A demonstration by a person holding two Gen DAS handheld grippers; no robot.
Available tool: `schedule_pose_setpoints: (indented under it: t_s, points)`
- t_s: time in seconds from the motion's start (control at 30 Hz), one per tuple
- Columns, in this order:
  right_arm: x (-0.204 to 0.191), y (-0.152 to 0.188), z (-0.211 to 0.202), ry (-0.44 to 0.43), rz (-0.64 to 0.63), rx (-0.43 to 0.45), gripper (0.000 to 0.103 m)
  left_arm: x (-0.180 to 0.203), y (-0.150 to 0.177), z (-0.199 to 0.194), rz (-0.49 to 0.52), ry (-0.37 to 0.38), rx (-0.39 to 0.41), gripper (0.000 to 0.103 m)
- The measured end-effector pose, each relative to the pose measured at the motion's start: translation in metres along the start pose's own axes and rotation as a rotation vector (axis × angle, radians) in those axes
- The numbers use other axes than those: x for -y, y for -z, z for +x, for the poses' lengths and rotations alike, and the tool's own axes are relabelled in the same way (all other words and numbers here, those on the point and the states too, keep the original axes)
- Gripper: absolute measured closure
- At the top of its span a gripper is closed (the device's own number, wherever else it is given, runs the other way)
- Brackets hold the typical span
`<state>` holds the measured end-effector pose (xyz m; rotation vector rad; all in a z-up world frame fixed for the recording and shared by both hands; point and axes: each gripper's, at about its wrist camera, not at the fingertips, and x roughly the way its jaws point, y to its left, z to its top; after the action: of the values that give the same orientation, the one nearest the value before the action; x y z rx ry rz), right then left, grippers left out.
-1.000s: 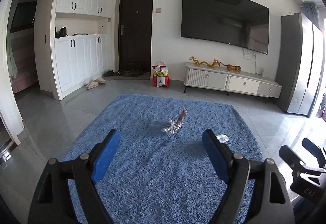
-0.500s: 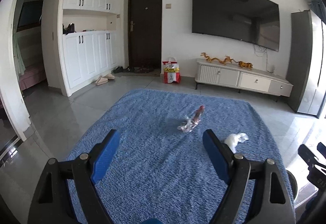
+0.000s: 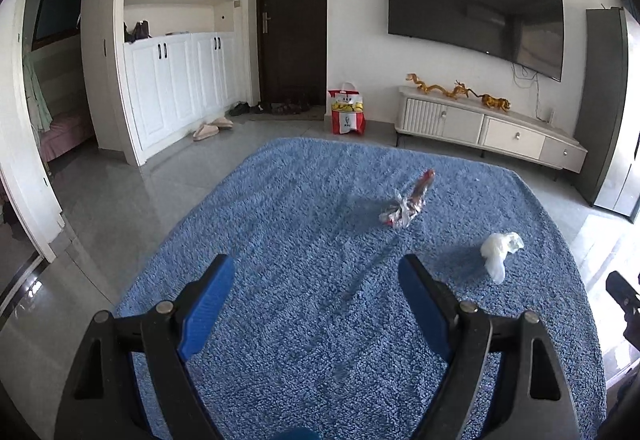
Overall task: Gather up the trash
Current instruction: 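Lower both open grippers toward the plastic bottle and white plastic bag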
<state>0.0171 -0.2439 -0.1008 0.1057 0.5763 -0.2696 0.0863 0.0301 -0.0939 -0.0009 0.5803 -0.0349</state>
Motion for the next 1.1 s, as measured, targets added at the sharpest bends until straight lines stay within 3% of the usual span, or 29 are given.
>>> schedule_pose_setpoints:
  t_s: [0.7, 1.1]
  points:
    - [-0.023, 0.005, 0.016, -0.002, -0.042, -0.054, 0.0, -0.02, 0.011, 0.027, -0.024, 0.028, -0.087, 0.019]
    - [-0.048, 0.004, 0.033, -0.068, -0.074, -0.087, 0.0, -0.036, 0.009, 0.042, -0.041, -0.023, -0.111, 0.019]
